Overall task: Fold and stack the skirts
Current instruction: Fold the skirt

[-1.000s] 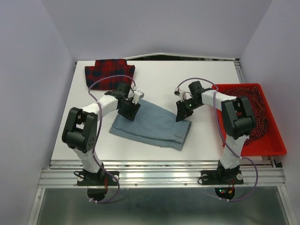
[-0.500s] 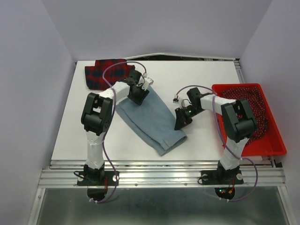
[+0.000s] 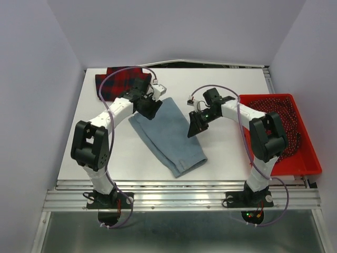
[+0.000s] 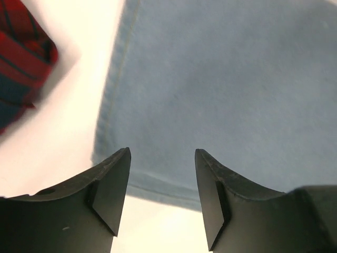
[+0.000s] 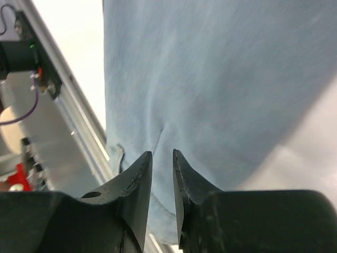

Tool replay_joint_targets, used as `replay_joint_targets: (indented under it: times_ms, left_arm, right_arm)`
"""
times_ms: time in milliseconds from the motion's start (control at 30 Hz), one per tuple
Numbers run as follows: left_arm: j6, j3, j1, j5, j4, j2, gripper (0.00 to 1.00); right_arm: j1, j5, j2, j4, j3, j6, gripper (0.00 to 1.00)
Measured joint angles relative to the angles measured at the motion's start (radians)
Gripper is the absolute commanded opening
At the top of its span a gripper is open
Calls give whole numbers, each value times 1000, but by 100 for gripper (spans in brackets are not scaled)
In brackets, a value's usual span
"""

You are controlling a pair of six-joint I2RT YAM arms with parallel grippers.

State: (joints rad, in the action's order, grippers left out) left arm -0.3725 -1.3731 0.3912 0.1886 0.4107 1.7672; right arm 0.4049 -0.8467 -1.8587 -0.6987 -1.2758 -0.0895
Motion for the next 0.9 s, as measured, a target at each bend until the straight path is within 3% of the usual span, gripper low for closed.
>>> replay_joint_targets:
  times_ms: [133,300,600,767,900]
  left_arm:
    - [37,87,0,17,6,-18,60]
    - [46,93,0,32,18,120,57]
    - [43,-215,38,56,55,347,55]
    - [54,-370,101,79,45,446,63]
    - [61,-358,135,92,20,435,71]
  right_arm:
    - [-13,48,-14,58,-36,0,26]
    - [-12,82,-97,117,-11,-1,25]
    - [-16,63,-43,223,194,56,25]
    - [-13,25,-5,240,274,132,27]
    - [-5,15,13,221,272,175,37]
